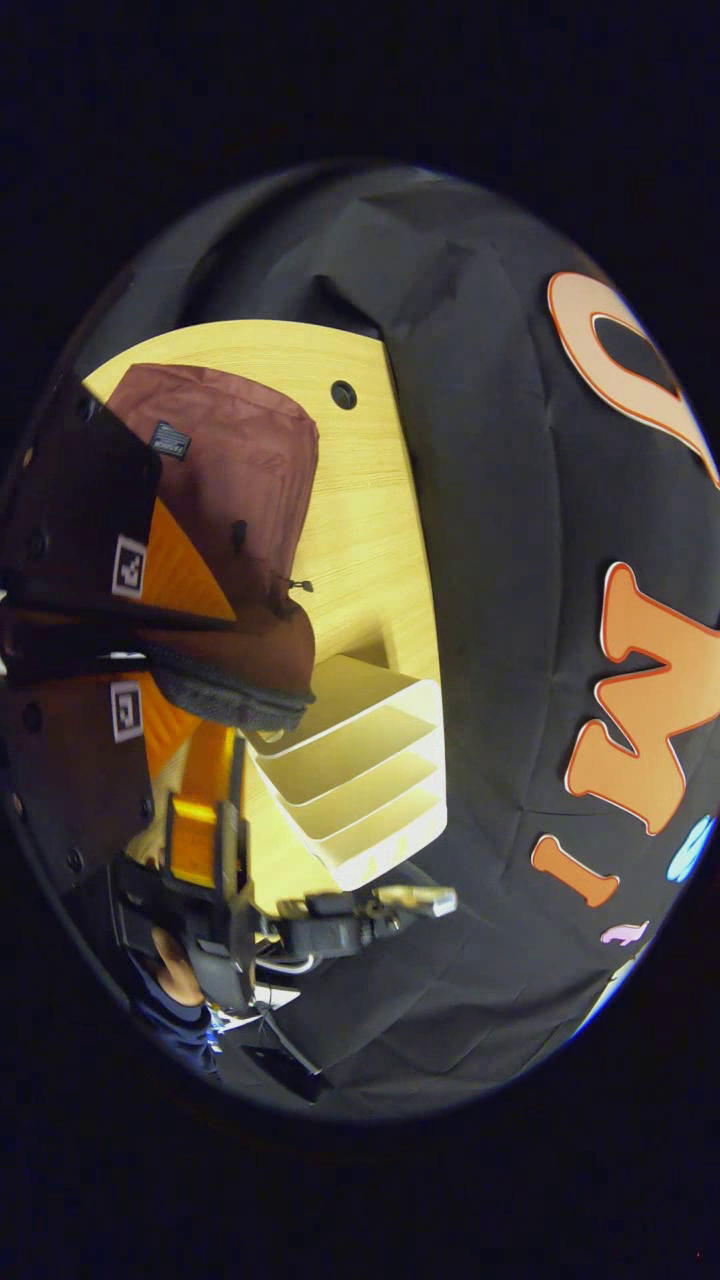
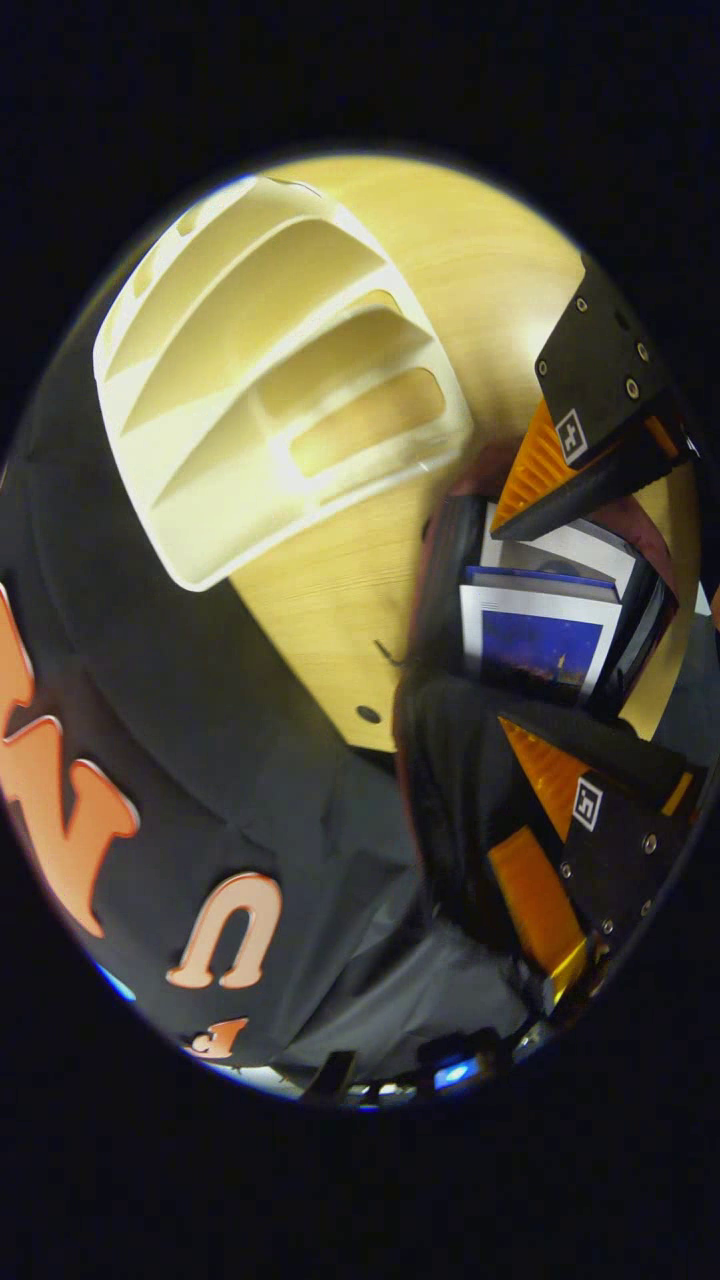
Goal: Open the schoolbag, grab two books from the bookshelf and put them into the schoolbag.
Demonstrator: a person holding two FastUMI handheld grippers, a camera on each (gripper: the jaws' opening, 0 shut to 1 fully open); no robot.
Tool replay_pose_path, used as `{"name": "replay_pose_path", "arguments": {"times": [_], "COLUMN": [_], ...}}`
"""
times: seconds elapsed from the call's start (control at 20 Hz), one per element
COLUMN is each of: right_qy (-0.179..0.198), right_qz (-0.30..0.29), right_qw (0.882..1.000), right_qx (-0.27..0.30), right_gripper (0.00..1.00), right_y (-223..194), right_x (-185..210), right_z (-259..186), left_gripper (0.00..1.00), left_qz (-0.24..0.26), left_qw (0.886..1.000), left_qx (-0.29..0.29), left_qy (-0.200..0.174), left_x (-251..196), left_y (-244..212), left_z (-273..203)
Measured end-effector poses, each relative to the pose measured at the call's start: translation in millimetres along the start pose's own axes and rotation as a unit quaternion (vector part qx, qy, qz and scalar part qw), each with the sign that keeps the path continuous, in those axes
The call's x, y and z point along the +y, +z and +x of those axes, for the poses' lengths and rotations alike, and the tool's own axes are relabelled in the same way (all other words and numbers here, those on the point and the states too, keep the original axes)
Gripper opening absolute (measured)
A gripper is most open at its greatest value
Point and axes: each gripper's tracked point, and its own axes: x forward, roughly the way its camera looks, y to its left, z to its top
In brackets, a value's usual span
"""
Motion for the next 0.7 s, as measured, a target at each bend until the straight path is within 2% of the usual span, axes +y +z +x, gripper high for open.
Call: {"name": "replay_pose_path", "arguments": {"times": [0.1,0.35,0.6,0.7], "right_qy": [-0.006,-0.011,-0.037,-0.047], "right_qz": [-0.010,-0.052,-0.120,-0.157], "right_qw": [1.000,0.996,0.982,0.971], "right_qx": [-0.023,-0.075,-0.138,-0.174], "right_gripper": [0.96,0.97,0.97,0.97], "right_y": [20.6,70.4,127.1,151.2], "right_x": [-22.2,-55.2,-71.7,-72.4], "right_z": [-27.8,-87.7,-141.2,-168.6], "left_gripper": [0.41,1.00,0.99,0.98], "left_qz": [-0.008,-0.012,-0.019,-0.031], "left_qw": [1.000,1.000,0.995,0.990], "left_qx": [-0.004,-0.004,-0.057,-0.099], "left_qy": [-0.001,0.025,0.074,0.094], "left_x": [-19.3,-58.3,-96.4,-116.3], "left_y": [-3.0,-7.2,20.1,38.0], "left_z": [0.9,6.6,7.1,1.2]}}
